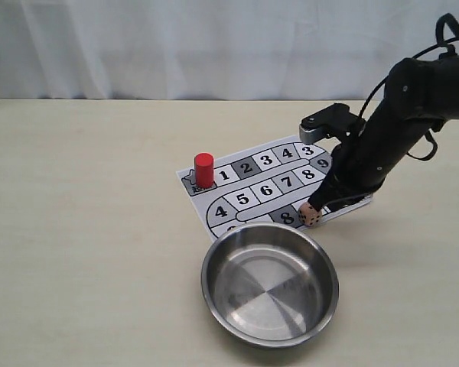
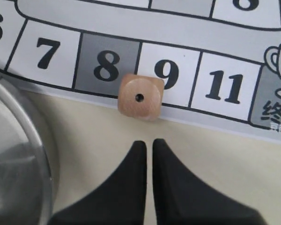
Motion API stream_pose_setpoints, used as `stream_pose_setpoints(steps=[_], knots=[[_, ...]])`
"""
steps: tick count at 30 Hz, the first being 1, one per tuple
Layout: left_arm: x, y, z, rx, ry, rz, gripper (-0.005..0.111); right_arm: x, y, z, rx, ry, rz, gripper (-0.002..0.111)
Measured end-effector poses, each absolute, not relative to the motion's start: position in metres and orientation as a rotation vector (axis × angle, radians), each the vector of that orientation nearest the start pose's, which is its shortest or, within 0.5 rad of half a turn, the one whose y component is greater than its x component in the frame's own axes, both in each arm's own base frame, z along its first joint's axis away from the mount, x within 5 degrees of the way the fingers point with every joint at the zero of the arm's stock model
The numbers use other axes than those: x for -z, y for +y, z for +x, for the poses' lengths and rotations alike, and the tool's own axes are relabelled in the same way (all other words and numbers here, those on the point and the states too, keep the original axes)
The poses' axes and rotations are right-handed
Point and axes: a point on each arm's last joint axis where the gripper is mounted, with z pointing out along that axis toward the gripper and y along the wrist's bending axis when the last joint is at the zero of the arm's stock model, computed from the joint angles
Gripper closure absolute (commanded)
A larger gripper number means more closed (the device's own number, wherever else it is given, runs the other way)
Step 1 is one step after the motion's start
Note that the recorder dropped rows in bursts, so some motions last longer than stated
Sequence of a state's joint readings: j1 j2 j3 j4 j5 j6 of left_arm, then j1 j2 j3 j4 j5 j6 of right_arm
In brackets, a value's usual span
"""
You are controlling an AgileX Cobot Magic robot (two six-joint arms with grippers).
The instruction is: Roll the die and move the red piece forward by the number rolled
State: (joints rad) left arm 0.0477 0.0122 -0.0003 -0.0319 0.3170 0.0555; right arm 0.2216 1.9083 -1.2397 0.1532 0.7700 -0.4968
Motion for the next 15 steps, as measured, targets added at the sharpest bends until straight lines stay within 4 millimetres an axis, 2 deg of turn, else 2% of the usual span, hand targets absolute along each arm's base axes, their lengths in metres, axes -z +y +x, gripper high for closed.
stream_pose_setpoints(steps=[8,15], knots=[[-0.184,0.002,0.055,-0.043,1.813,-0.013,0.107,-0.138,0.090,0.356,-0.137,2.864,-0.922,0.104],[-0.184,0.002,0.055,-0.043,1.813,-0.013,0.107,-0.130,0.090,0.356,-0.139,2.882,-0.925,0.104]])
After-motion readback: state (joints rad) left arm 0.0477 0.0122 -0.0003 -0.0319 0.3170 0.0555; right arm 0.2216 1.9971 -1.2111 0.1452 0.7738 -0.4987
